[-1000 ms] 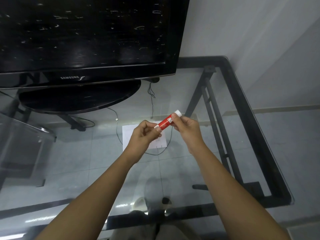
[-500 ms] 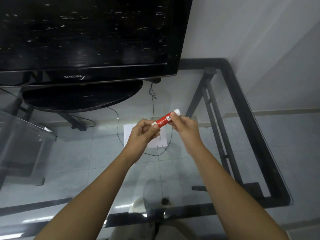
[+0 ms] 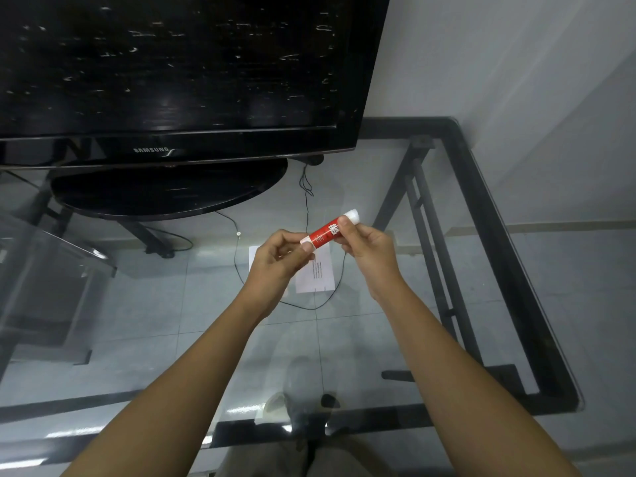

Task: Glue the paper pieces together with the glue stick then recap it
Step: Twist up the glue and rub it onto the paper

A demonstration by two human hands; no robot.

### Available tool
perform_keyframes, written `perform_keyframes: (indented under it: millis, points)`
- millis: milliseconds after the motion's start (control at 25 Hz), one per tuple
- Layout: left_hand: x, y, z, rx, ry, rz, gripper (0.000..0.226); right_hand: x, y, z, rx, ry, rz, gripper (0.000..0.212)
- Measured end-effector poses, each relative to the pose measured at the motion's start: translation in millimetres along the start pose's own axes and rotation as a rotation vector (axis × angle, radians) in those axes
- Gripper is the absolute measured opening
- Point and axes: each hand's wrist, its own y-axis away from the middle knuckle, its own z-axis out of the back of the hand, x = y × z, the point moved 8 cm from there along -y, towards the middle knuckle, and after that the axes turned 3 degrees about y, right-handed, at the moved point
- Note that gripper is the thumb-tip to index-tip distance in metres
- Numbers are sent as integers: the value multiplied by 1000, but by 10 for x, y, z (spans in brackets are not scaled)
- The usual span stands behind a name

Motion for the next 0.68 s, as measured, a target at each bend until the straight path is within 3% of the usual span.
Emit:
perform_keyframes:
  millis: [200, 400, 520, 600, 680]
  points:
    - [-193, 35, 24, -25, -208, -224, 24, 6, 23, -48, 17, 4, -7, 17]
    - [17, 8, 23, -8, -2, 72, 16, 9, 37, -79, 29, 11, 3, 22]
    - [-69, 33, 51, -9, -76, -44, 6, 11, 52, -87, 17, 23, 5, 16]
    - [-131, 69, 55, 0, -104, -127, 13, 20, 59, -94, 14, 23, 10, 14]
    - [-247, 116, 85, -72, -282, -266, 22, 15, 63, -113, 13, 27, 2, 13]
